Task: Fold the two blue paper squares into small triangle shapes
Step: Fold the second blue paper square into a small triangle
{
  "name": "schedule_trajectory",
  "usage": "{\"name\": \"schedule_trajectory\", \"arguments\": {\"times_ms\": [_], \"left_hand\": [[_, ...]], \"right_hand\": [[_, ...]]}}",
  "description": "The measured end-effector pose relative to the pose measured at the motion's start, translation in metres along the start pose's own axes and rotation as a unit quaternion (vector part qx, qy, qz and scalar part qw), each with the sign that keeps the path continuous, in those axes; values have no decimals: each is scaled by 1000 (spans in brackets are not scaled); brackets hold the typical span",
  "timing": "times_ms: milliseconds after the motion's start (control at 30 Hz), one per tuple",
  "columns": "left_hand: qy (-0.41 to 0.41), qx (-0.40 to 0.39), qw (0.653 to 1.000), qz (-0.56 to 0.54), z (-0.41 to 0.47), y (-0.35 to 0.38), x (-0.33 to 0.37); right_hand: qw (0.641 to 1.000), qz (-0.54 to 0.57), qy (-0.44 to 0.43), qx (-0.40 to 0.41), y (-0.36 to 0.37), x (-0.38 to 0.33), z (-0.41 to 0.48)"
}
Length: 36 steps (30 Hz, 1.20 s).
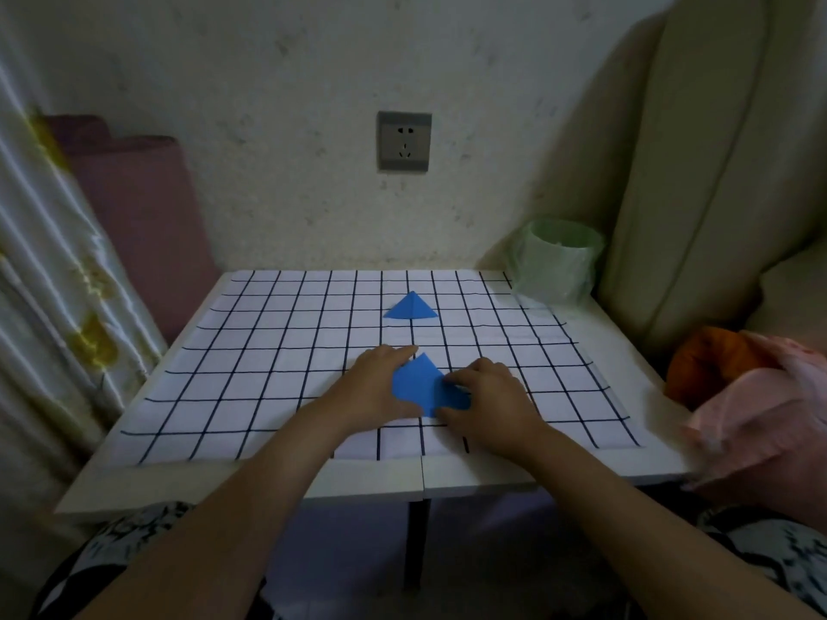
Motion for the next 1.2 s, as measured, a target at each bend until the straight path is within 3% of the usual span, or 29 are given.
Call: {"name": "schedule_trajectory", "arguments": {"times_ms": [233, 400, 633, 733, 867, 1000, 1200], "left_hand": [[8, 55, 998, -37, 7, -10, -7], [-13, 107, 988, -115, 12, -18, -14], [42, 139, 988, -43, 10, -29, -3], [124, 159, 979, -32, 10, -32, 6], [189, 180, 965, -9, 6, -40, 12], [190, 132, 972, -43, -2, -39, 5], [156, 98, 982, -36, -15, -38, -11]], "right_hand": [[987, 154, 40, -5, 5, 2, 6], [978, 202, 50, 12, 4, 8, 14], [970, 239, 28, 35, -10, 6, 22], [981, 183, -14, 55, -19, 4, 23], [986, -26, -131, 98, -33, -1, 20], [961, -179, -210, 34, -24, 1, 18], [939, -243, -242, -22, -12, 0, 17]]}}
Point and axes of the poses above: each hand's wrist, its own z-axis towards the middle knuckle, its own y-axis out of the palm, x = y × z, the point moved 4 cm from there along z, towards the middle knuckle, and after that the axes turned 2 degrees about -y, right-handed, at the moved point
